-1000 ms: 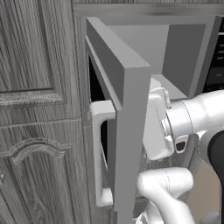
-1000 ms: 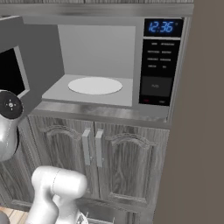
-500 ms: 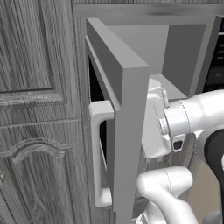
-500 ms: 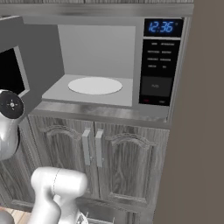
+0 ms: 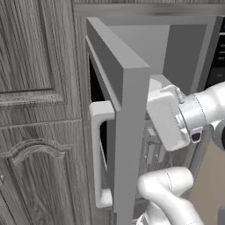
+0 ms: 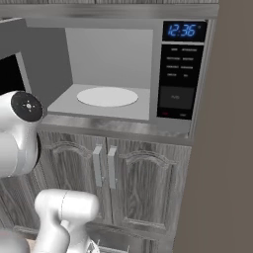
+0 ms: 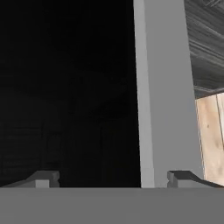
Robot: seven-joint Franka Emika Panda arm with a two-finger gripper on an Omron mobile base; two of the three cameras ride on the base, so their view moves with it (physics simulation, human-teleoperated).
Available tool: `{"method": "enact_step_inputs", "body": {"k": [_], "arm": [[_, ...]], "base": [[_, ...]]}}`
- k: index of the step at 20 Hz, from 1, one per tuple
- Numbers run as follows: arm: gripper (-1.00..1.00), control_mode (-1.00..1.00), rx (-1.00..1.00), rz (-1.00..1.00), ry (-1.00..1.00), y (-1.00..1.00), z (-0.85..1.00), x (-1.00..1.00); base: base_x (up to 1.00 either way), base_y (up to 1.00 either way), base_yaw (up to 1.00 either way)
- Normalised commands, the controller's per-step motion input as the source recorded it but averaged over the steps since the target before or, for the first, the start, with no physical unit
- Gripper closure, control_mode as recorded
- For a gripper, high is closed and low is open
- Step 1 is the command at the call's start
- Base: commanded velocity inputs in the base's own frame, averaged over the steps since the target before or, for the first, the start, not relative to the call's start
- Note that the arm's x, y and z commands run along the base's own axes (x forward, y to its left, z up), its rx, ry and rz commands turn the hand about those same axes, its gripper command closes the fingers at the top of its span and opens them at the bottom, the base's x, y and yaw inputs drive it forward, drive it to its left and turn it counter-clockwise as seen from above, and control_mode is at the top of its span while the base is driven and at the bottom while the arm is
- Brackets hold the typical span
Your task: Place the sponge inside the microwave to prepare for sanitizing.
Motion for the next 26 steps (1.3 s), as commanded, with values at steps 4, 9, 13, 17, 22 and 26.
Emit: {"method": "enact_step_inputs", "body": {"k": [4, 9, 13, 17, 22, 26], "arm": [[-1.00, -1.00, -0.14, 0.00, -0.10, -0.53, 0.04, 0.07], [-1.00, -1.00, -0.18, 0.00, -0.24, -0.58, 0.00, 0.05], [-1.00, -1.00, -0.21, 0.00, -0.14, -0.57, -0.02, 0.22], [-1.00, -1.00, -0.21, 0.00, -0.13, -0.54, -0.06, 0.29], [-1.00, -1.00, -0.23, 0.00, -0.15, -0.49, -0.14, 0.35], [-1.00, -1.00, -0.26, 0.00, -0.17, -0.39, -0.29, 0.38]], "base": [[0.00, 0.00, 0.00], [0.00, 0.00, 0.00], [0.00, 0.00, 0.00], [0.00, 0.00, 0.00], [0.00, 0.00, 0.00], [0.00, 0.00, 0.00]]}}
